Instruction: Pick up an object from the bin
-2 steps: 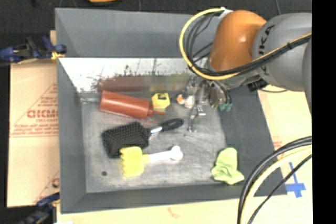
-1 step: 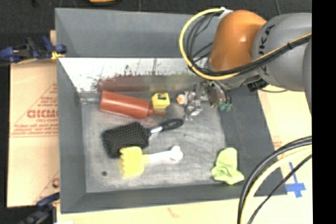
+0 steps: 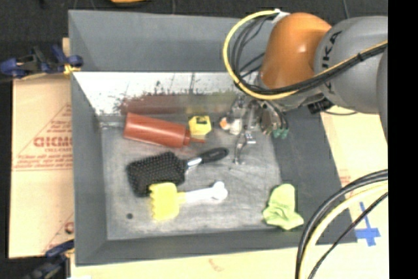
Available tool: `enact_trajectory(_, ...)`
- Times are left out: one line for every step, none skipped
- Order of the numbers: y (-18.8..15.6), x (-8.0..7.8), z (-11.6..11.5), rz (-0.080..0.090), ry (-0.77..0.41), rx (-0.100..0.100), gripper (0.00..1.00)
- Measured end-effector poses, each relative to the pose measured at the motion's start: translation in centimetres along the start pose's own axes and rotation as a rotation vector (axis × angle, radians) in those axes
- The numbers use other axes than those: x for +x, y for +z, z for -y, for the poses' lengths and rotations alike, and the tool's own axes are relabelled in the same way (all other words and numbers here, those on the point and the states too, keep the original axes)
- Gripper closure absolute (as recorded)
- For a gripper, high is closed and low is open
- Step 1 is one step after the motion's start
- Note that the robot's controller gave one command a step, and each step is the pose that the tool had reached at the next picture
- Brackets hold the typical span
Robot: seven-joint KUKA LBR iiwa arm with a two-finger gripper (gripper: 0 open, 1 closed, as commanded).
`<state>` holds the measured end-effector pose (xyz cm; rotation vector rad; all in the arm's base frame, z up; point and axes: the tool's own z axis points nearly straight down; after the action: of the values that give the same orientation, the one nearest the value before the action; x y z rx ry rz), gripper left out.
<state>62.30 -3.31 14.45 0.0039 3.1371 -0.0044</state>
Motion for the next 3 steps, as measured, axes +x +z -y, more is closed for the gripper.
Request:
enact_trajectory(0.0, 0.0, 0.01, 0.0, 0.0, 0.0, 1.0)
enact_trajectory(0.0, 0.0, 0.01, 0.0, -0.001, 0.0, 0.0)
enact_trajectory(0.0, 0.0, 0.01, 0.0, -0.001, 0.0, 1.0)
